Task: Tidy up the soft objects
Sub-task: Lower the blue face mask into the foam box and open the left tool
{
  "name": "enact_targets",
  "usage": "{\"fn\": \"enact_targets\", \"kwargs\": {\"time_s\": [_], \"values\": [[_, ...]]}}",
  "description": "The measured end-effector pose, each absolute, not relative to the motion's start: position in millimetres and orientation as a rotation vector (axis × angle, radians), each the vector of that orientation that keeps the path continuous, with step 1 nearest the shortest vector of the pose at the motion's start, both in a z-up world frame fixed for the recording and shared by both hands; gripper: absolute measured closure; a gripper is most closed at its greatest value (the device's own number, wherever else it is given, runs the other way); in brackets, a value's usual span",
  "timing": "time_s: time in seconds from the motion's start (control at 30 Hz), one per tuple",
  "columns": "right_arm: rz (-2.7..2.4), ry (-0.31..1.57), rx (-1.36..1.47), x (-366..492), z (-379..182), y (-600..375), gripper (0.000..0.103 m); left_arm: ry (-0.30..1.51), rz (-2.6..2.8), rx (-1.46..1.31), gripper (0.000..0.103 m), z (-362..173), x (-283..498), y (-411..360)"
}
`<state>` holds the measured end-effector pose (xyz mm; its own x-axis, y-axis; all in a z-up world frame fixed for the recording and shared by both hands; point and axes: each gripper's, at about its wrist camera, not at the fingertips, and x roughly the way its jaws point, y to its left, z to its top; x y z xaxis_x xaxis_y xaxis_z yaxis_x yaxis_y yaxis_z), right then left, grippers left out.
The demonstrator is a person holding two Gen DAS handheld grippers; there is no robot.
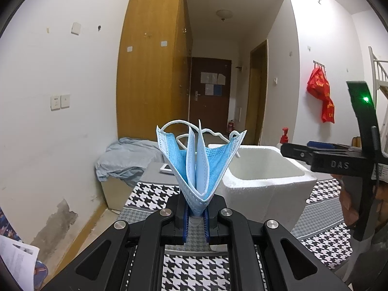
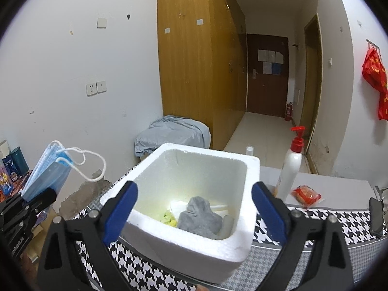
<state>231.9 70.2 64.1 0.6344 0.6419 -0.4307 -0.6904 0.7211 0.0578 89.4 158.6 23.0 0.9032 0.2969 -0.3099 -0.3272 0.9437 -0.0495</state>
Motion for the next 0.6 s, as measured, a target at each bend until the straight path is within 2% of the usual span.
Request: {"fn": "enact_targets", "kwargs": {"time_s": [0.6], "values": [[0.716, 0.416, -0.121, 228.9, 60.5, 37.8, 0.0, 0.304, 0.281, -0.076, 0.093, 36.6, 125.8, 154.3]]}}
